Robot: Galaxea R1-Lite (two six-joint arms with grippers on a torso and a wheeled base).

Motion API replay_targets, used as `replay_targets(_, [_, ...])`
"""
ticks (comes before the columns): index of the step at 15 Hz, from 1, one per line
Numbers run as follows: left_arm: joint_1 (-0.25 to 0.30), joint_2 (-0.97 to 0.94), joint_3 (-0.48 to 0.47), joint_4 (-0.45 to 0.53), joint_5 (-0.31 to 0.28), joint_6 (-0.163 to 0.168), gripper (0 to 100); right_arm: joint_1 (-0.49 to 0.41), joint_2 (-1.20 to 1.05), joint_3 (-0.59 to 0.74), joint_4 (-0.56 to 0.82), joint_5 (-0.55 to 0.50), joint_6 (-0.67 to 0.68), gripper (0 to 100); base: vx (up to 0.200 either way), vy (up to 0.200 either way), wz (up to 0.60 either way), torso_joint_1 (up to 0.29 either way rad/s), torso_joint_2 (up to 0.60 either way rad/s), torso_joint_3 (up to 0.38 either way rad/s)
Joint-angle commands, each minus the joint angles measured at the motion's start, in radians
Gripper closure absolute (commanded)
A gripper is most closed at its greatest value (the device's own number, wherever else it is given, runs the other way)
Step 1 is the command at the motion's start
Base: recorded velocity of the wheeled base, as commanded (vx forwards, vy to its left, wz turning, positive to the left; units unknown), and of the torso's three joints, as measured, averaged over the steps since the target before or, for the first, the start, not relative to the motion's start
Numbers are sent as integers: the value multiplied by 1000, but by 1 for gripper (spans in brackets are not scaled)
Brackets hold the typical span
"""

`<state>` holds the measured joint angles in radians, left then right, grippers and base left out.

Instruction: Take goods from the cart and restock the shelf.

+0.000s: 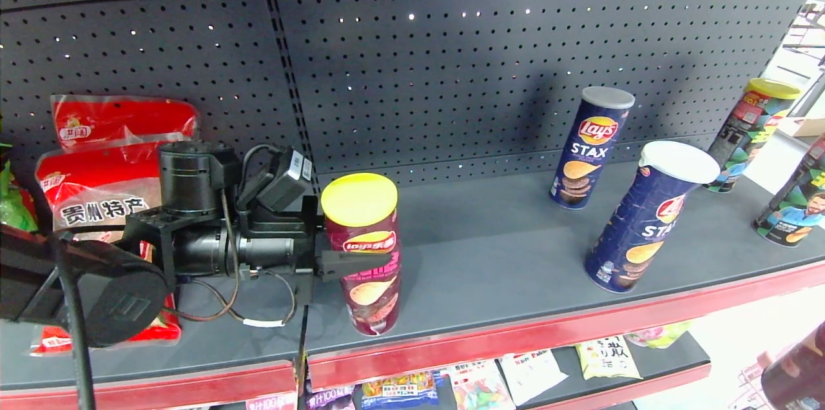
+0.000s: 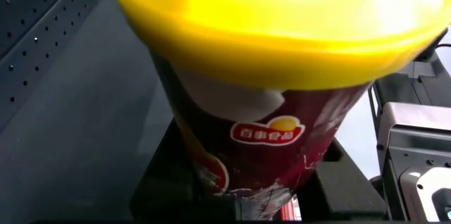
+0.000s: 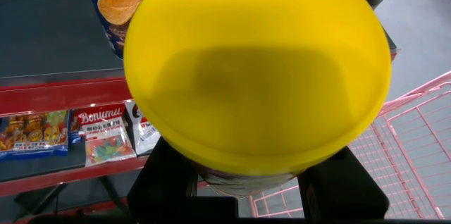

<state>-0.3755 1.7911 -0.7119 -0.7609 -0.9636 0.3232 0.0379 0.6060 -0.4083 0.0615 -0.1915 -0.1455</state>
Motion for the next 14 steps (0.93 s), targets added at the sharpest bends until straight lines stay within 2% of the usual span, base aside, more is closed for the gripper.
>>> replay_targets(1, [0, -2, 15, 0, -3, -1, 100, 0, 0, 0, 0, 0, 0, 100, 0, 0, 0, 0, 0, 0])
replay_targets(6, [0, -38, 80, 0, -6, -9, 100, 0, 1, 2, 1, 1, 0, 100, 0, 0, 0, 0, 0, 0])
replay_targets(13, [1, -35, 85, 0, -3, -7, 100, 0, 12, -1, -5, 1, 0, 100, 0, 0, 0, 0, 0, 0])
replay_targets(14, [1, -35, 83, 0, -1, -6, 0, 0, 12, -1, -5, 1, 0, 100, 0, 0, 0, 0, 0, 0])
